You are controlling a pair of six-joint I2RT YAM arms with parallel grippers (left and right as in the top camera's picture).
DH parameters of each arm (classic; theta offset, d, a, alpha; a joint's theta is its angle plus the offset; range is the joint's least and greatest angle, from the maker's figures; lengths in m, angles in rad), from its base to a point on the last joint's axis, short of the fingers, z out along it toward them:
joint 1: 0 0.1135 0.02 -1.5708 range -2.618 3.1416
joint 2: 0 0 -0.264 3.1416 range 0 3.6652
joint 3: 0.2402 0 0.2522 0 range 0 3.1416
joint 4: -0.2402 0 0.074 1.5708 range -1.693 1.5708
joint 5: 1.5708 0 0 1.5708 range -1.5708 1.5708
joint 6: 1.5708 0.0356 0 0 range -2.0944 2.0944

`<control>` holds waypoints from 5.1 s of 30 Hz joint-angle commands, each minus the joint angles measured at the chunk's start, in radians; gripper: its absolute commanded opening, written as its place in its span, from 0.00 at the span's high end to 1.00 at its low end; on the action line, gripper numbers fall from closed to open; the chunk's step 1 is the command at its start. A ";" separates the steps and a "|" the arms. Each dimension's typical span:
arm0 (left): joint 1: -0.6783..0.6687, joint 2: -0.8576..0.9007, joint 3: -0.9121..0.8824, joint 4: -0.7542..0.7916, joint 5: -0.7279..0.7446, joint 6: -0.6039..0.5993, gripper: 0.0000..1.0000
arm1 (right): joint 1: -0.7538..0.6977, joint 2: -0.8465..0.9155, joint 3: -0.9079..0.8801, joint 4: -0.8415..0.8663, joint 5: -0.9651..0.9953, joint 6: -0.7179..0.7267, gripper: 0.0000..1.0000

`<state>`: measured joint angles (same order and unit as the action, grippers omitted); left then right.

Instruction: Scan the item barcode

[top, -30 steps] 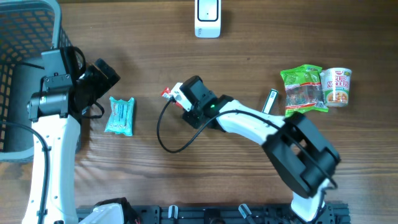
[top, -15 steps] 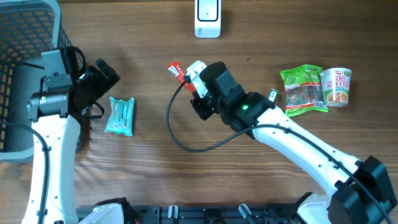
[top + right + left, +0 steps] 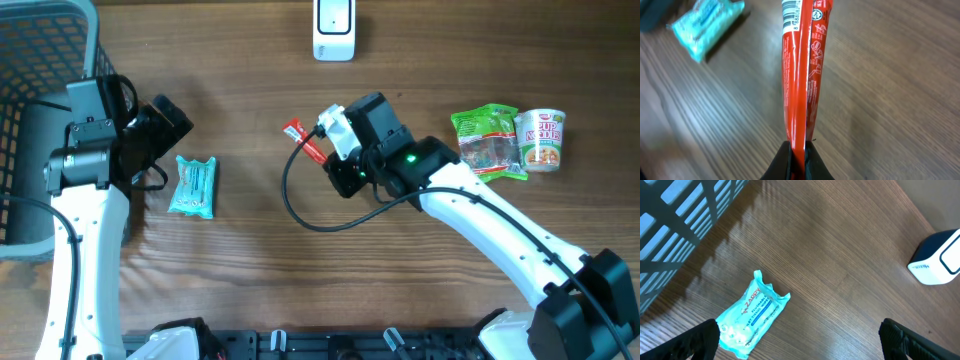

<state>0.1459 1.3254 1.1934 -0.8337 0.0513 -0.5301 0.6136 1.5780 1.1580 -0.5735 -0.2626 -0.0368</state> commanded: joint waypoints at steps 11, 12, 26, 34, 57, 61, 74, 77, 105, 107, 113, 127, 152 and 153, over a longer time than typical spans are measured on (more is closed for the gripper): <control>-0.005 -0.007 0.010 0.000 0.011 -0.010 0.00 | -0.004 -0.016 0.050 -0.029 -0.052 -0.089 0.96; -0.005 -0.007 0.010 0.000 0.011 -0.010 0.00 | -0.006 -0.016 0.050 -0.029 -0.052 -0.074 0.96; -0.005 -0.007 0.010 0.029 0.188 0.003 0.00 | -0.109 -0.016 0.050 -0.024 -0.268 0.003 0.96; -0.164 0.037 0.009 0.039 0.501 0.105 0.00 | -0.150 -0.016 0.050 -0.045 -0.475 -0.121 0.96; -0.430 0.081 0.009 0.158 0.277 -0.080 0.00 | -0.150 -0.016 0.050 0.083 -0.581 -0.029 0.96; -0.423 0.081 0.009 0.158 0.282 -0.114 0.16 | -0.150 -0.016 0.050 0.109 -0.580 -0.012 0.96; -0.407 0.081 0.009 0.188 0.326 -0.115 0.96 | -0.149 -0.016 0.050 0.110 -0.541 -0.012 0.96; -0.407 0.081 0.009 0.197 0.326 -0.114 0.96 | -0.150 -0.016 0.050 0.112 -0.541 -0.012 0.96; -0.150 0.077 0.010 0.626 1.296 0.051 0.96 | -0.261 -0.018 0.046 0.552 -1.264 0.456 0.36; -0.150 0.077 0.010 0.644 1.318 0.051 0.96 | -0.262 -0.016 0.044 0.552 -1.264 0.456 0.36; -0.160 0.077 0.010 0.640 1.320 0.052 0.96 | -0.257 -0.016 0.044 0.565 -1.230 0.459 0.38; -0.177 0.077 0.009 0.636 1.299 0.052 0.96 | -0.185 -0.014 0.044 0.561 -1.165 0.457 0.77; -0.070 0.077 0.009 0.486 0.703 0.052 0.00 | -0.184 -0.014 0.293 -0.130 -0.291 0.010 0.96; -0.070 0.077 0.009 0.475 0.670 0.051 0.00 | -0.184 -0.013 0.346 -0.183 -0.224 0.001 0.96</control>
<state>0.0723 1.3972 1.1934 -0.3309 0.9260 -0.4904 0.4294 1.5776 1.3293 -0.6605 -0.7723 0.0734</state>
